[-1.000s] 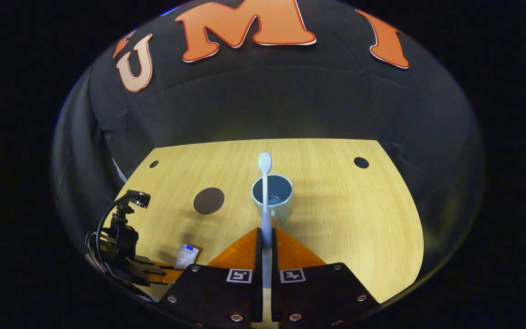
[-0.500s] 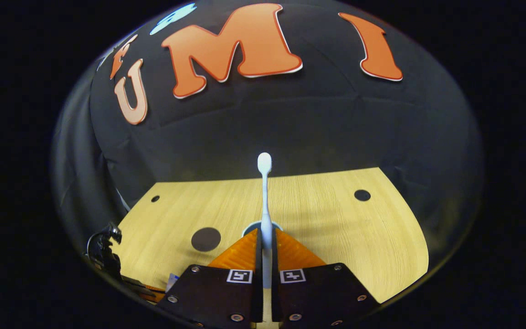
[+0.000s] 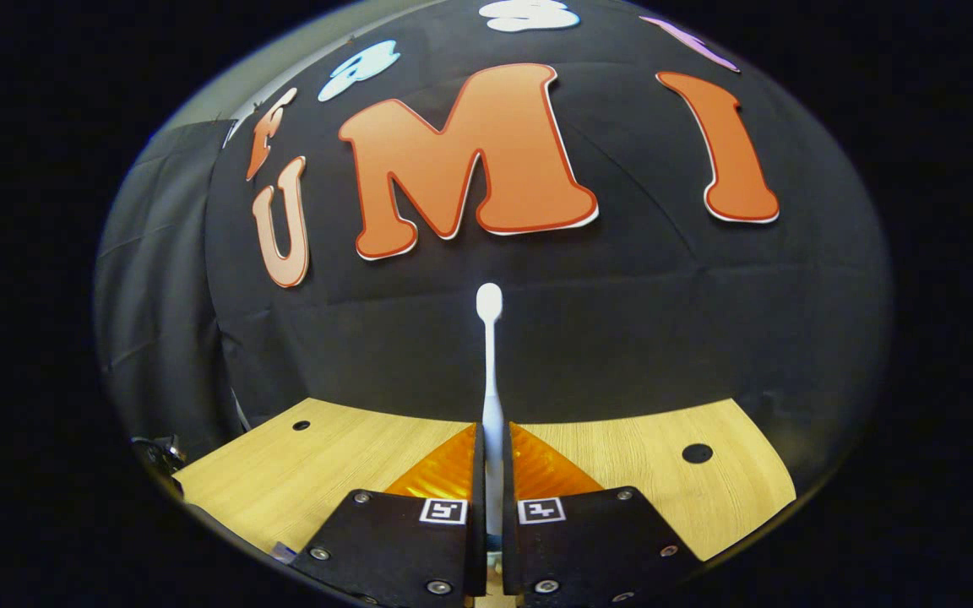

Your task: Put the toothbrush and toothpaste on the desktop into the cup, then pick up the cup and place it on the coaster on the desktop.

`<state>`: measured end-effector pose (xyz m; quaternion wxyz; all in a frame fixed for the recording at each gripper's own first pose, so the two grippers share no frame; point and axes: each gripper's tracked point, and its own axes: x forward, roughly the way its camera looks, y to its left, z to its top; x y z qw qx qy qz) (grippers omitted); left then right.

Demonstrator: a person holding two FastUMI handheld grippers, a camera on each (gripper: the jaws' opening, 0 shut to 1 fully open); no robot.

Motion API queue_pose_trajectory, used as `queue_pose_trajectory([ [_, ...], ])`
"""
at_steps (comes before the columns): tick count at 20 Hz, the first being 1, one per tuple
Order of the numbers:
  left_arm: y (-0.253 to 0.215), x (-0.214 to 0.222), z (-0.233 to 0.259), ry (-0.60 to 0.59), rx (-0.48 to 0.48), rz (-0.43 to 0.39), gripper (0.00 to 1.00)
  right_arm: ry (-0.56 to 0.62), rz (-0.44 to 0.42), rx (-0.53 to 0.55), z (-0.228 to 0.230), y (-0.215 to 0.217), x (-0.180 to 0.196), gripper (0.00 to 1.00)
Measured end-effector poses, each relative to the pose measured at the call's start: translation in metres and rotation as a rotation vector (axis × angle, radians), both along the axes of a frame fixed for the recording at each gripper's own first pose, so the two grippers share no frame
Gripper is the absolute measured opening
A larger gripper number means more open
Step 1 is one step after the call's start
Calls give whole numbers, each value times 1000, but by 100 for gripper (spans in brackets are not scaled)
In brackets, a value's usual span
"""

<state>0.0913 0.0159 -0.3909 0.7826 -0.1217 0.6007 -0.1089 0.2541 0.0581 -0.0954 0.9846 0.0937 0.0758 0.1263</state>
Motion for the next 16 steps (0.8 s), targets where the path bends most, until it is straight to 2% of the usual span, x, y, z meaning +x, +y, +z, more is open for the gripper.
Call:
queue_pose_trajectory([
  [3,17,2,37,-15,10,5,7,-28,16,7,-12,4,12,7],
  [8,3,12,66,-37,27,14,7,-10,43,6,-51,5,22,7],
  [10,-1,7,72,-41,36,15,7,-21,59,10,-63,9,24,7],
  [11,-6,-1,97,-43,41,13,7,-22,72,8,-69,13,24,8],
  [13,-15,-11,109,-38,46,13,7,-12,86,-4,-85,17,24,8],
  [16,-25,-10,129,-51,55,18,7,19,99,-18,-107,20,24,8],
])
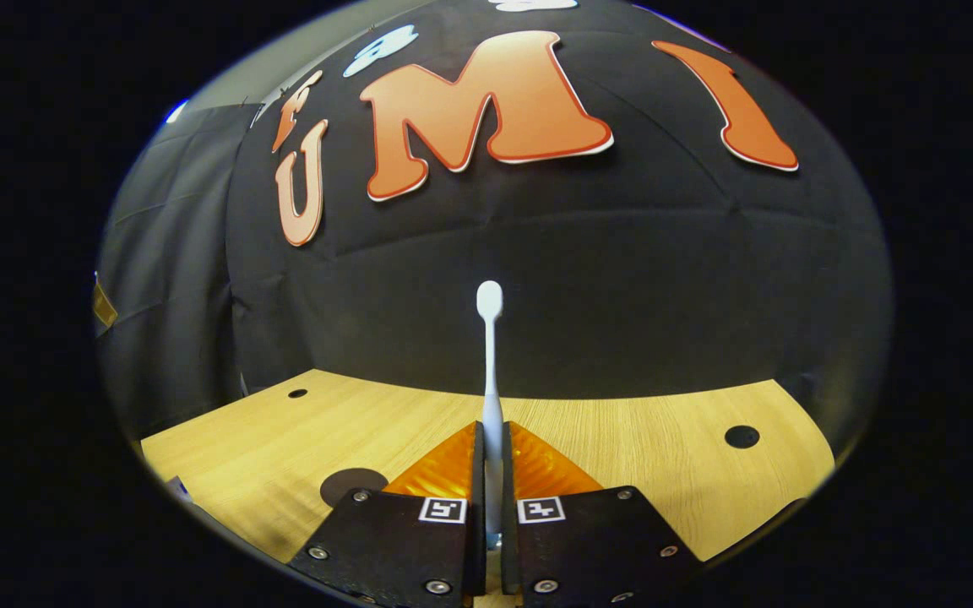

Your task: Put the toothbrush and toothpaste on the desktop into the cup, then pick up the cup and place it on the coaster on the desktop.

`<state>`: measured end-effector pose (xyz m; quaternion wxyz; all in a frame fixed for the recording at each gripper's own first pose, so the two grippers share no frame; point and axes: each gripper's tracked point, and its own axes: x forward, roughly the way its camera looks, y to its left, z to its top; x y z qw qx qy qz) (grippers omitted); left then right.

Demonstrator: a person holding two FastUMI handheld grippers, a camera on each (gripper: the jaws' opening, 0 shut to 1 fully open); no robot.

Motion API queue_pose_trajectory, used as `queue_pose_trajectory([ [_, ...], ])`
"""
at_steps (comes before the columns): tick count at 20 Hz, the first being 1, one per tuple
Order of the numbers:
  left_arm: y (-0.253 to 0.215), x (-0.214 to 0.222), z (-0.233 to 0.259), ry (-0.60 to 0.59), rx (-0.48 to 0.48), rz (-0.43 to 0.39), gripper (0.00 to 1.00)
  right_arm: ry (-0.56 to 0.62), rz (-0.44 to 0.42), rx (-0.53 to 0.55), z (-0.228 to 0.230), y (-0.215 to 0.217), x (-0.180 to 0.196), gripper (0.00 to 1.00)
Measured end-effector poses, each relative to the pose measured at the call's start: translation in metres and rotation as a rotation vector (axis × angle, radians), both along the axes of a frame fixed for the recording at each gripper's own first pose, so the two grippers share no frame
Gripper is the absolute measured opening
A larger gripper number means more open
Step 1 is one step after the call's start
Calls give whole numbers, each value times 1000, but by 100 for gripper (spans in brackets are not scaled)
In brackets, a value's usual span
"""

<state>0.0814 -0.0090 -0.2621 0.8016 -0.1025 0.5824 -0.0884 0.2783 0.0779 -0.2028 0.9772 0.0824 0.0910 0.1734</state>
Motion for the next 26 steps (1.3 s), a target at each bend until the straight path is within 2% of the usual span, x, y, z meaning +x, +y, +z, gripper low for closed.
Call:
queue_pose_trajectory([
  [4,-2,24,4,-70,5,-12,7,68,-20,2,-15,-5,-2,10],
  [10,-16,109,-5,-274,-1,-65,7,172,-36,-2,-14,-21,-27,20],
  [11,-26,121,-2,-317,-5,-78,7,200,-32,-9,-15,-25,-36,18],
  [13,-42,148,6,-400,-20,-96,7,265,-33,-28,-21,-33,-54,38],
  [14,-49,162,10,-438,-17,-104,7,273,-39,-33,-21,-36,-61,43],
  [15,-56,178,10,-476,-9,-115,7,277,-43,-48,-21,-40,-69,55],
  [18,-82,220,18,-605,-39,-141,7,312,-51,-77,-26,-49,-95,69],
  [19,-88,225,23,-649,-55,-145,7,325,-54,-81,-28,-51,-102,82],
  [21,-100,241,34,-737,-89,-143,7,346,-70,-96,-33,-59,-116,89],
  [26,-126,287,56,-955,-141,-116,7,416,-77,-138,-55,-69,-152,95],
])
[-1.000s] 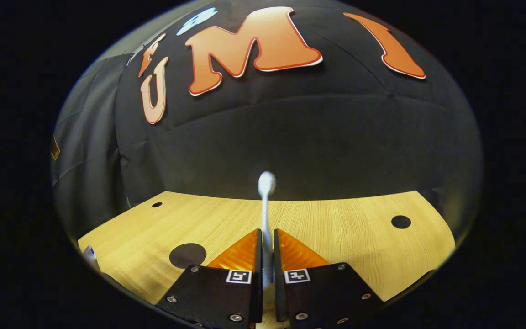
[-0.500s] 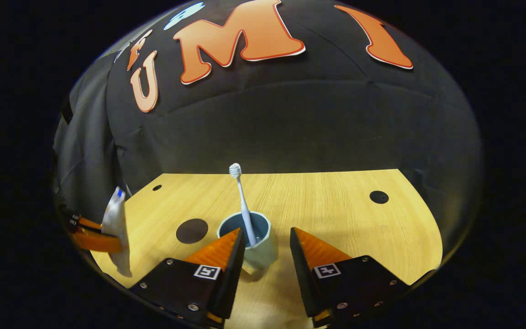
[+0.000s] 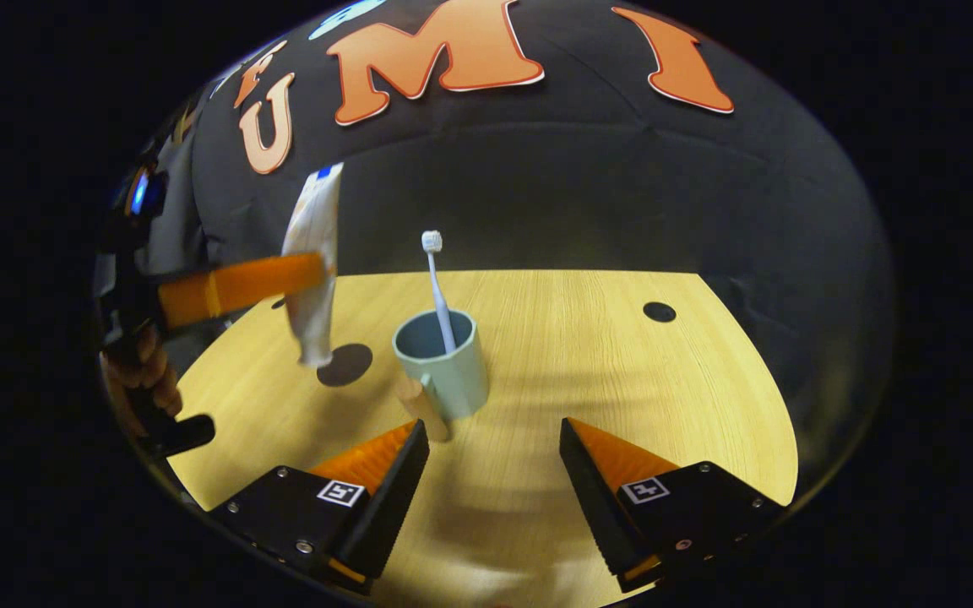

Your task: Put the toothbrush and toothpaste on the desktop into the cup, then pick up the cup and place it on the coaster on the desktop.

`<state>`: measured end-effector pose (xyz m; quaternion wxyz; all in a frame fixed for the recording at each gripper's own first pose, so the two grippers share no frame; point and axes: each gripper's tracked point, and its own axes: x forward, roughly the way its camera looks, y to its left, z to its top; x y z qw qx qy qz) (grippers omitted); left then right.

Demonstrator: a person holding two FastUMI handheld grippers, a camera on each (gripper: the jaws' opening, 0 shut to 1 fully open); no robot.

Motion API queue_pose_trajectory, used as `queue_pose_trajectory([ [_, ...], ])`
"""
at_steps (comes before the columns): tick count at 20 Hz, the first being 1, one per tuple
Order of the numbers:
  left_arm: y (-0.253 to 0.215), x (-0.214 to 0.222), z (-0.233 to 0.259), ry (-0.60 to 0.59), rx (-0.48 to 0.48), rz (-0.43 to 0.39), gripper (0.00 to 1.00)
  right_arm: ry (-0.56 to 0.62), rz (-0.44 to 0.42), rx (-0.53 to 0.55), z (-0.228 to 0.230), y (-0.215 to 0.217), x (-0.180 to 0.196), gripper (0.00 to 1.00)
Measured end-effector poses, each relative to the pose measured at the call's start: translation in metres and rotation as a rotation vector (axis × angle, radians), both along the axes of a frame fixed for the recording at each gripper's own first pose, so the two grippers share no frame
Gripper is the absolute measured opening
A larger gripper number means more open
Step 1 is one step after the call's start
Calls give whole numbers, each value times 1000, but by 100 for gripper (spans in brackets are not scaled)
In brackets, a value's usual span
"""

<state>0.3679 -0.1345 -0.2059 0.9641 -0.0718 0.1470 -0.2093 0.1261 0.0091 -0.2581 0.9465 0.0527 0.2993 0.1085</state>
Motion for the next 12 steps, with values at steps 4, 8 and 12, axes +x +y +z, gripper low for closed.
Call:
queue_pose_trajectory([
  [4,-27,33,7,-108,-63,-7,6,44,0,-18,-13,-5,-13,96],
  [8,-45,41,4,-177,-114,-14,6,56,-1,-16,-21,-6,-21,97],
  [12,-56,44,-14,-226,-93,-15,6,54,4,-8,-26,-2,-18,97],
])
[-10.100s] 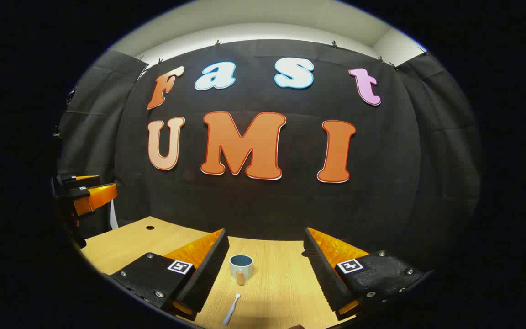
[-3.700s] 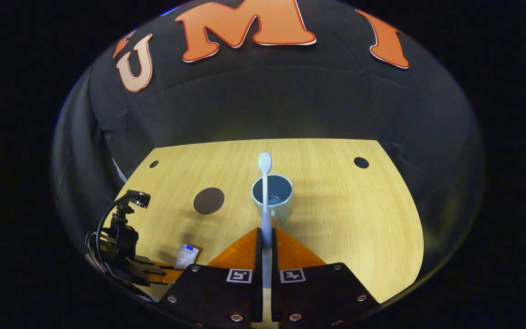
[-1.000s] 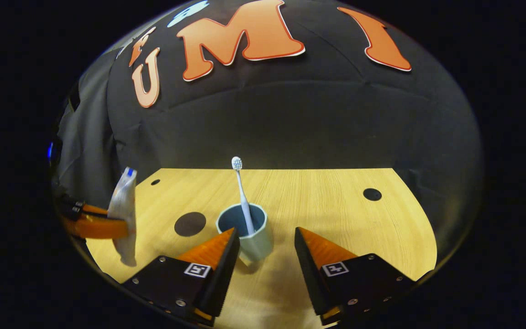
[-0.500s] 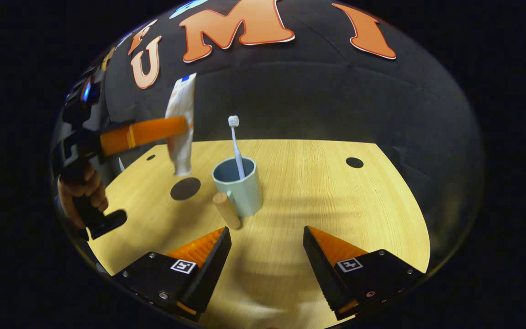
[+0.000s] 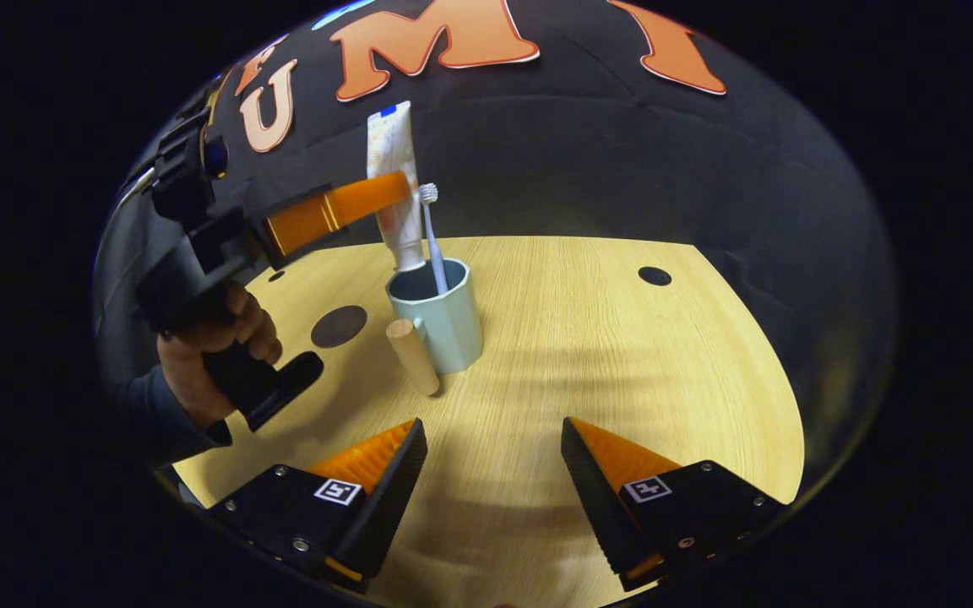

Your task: Put the toothbrush and toothpaste on the desktop into the cup, then pick up the cup and place it on the coaster on the desktop.

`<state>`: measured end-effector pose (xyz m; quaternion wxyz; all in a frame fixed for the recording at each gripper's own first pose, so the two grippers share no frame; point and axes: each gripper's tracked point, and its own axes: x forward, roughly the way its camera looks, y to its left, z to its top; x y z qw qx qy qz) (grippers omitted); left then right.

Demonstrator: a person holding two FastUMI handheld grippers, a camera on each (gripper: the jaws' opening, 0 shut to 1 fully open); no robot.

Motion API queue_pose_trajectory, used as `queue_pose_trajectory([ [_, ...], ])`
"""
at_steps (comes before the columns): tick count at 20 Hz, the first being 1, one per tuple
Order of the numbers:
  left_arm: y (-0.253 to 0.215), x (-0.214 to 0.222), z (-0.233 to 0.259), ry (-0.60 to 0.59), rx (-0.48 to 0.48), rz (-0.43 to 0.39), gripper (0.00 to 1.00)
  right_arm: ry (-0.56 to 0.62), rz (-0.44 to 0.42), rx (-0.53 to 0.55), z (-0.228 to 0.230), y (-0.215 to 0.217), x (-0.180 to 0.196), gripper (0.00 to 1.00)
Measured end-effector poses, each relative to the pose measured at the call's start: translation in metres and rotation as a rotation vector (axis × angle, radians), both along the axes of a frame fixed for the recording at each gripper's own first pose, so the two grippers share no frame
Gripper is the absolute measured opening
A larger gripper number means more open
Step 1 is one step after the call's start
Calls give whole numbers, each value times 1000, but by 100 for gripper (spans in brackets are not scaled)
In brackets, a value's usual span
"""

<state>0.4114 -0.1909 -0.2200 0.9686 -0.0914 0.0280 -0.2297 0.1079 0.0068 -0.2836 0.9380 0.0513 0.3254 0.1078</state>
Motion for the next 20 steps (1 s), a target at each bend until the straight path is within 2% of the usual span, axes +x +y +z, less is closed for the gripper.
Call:
queue_pose_trajectory([
  [3,-4,-5,-19,-13,49,4,7,-2,-4,19,-4,3,2,97],
  [4,-4,-7,-24,-19,57,3,7,0,-4,21,-7,4,2,92],
  [5,-3,-8,-29,-18,65,5,6,5,0,25,-9,6,3,97],
  [11,-3,-16,-52,-2,109,14,12,-2,11,16,-17,4,7,97],
  [13,2,-21,-48,-8,108,16,23,-1,1,13,-17,0,8,97],
  [14,3,-23,-46,-7,109,15,36,-7,-6,15,-14,-3,7,97],
  [15,6,-25,-41,-13,113,14,42,-12,-13,17,-11,-5,8,97],
  [18,11,-34,-22,-38,127,-1,50,-11,-33,22,-7,-11,4,97],
  [19,12,-39,-16,-37,131,-11,55,-9,-35,23,-5,-10,4,97],
  [20,14,-45,-11,-33,132,-18,69,-8,-35,19,-4,-11,2,97],
])
